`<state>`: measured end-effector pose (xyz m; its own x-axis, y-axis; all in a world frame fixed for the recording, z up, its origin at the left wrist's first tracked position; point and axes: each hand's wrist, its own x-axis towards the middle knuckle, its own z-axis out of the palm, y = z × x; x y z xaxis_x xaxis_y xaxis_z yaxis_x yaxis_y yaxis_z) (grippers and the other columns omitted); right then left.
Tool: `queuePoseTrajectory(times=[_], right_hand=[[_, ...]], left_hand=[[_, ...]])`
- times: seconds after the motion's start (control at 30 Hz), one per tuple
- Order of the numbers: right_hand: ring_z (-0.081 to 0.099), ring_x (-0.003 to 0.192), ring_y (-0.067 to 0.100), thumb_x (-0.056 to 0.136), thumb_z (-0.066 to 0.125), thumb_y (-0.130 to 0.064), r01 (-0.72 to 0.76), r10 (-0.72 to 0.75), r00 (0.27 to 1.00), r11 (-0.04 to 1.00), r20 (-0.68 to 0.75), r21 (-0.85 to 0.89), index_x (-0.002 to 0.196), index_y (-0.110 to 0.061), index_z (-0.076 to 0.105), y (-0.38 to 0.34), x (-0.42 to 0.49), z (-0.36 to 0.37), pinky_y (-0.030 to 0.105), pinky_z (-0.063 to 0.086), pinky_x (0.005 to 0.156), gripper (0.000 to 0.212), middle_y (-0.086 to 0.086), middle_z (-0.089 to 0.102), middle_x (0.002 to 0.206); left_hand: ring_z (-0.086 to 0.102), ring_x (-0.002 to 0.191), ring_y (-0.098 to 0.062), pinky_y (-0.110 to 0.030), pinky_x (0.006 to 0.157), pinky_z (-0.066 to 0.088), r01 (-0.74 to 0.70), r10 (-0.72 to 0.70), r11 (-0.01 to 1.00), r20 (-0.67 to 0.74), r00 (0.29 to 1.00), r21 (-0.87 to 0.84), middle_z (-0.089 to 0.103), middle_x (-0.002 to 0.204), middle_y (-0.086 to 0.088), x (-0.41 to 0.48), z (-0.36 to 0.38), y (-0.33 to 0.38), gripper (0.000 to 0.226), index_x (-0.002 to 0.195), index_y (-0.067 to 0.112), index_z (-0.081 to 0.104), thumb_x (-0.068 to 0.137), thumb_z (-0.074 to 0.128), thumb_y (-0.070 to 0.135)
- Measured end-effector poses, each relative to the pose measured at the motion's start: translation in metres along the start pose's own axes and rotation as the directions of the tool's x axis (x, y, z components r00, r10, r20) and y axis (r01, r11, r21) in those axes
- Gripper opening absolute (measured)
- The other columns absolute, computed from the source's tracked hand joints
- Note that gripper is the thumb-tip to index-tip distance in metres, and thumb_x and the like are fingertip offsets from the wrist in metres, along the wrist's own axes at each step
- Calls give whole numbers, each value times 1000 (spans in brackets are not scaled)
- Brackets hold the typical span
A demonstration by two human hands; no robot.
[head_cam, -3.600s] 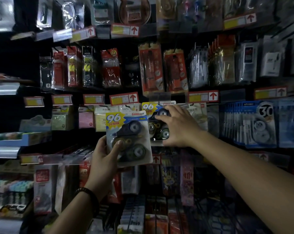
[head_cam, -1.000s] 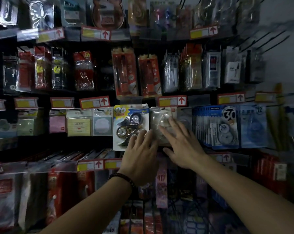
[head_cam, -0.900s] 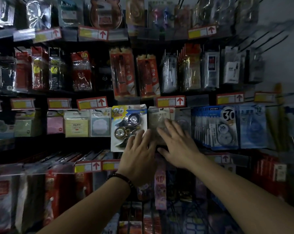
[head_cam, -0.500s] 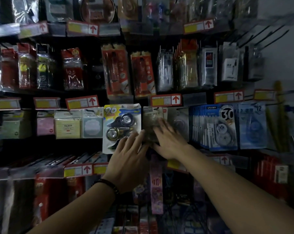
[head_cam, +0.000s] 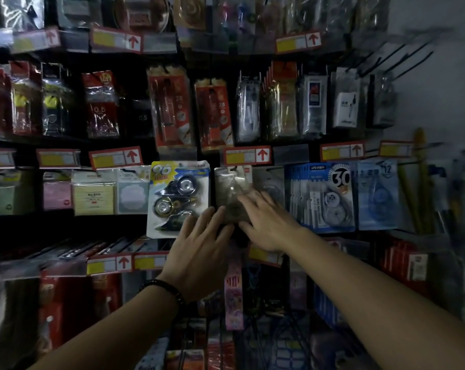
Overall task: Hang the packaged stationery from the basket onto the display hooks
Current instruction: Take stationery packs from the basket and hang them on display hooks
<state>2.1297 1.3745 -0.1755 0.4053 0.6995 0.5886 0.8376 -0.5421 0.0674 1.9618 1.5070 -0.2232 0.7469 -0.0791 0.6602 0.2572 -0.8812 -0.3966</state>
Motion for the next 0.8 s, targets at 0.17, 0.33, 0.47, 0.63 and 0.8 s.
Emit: queuePoseTrajectory(times=[0.17,0.33,0.47,0.63,0.8], right_hand=[[28,148,31,101,47,-52,-50,37,994,991,-100,-125,155,-25,34,41,-61,-24,51,37,116,61,8,31,159],[30,145,30,100,49,-45,-159,132,978,973,-160,-166,152,-22,38,100,-104,-39,49,39,113,58,6,29,157],[15,153,29,98,54,-44,-197,175,971,972,-164,-129,156,-29,29,134,-115,-42,53,40,115,65,-1,10,168],[-4,160,18,103,47,-57,-210,202,970,976,-132,-50,165,-35,8,162,-114,-34,51,24,127,77,-9,-6,174],[-4,161,14,106,36,-61,-180,177,979,983,-102,-18,166,-39,2,173,-101,-25,52,19,128,72,-8,-5,176]], left_hand=[[37,151,-34,-53,115,38,-65,66,996,12,998,-58,36,166,-9,23,-11,43,68,151,21,47,91,50,53],[29,155,-35,-54,120,33,-120,122,990,26,992,-69,21,173,-10,54,-12,88,71,159,22,35,101,40,61],[19,158,-34,-54,123,28,-130,134,990,70,989,-63,6,177,-8,86,-8,113,81,166,21,22,103,38,69],[14,160,-32,-55,124,29,-122,125,992,109,986,-37,-7,179,-4,118,2,133,90,170,17,10,103,27,75],[21,158,-32,-54,121,33,-104,110,993,115,987,-57,-7,179,-2,136,12,143,79,170,18,11,108,17,67]])
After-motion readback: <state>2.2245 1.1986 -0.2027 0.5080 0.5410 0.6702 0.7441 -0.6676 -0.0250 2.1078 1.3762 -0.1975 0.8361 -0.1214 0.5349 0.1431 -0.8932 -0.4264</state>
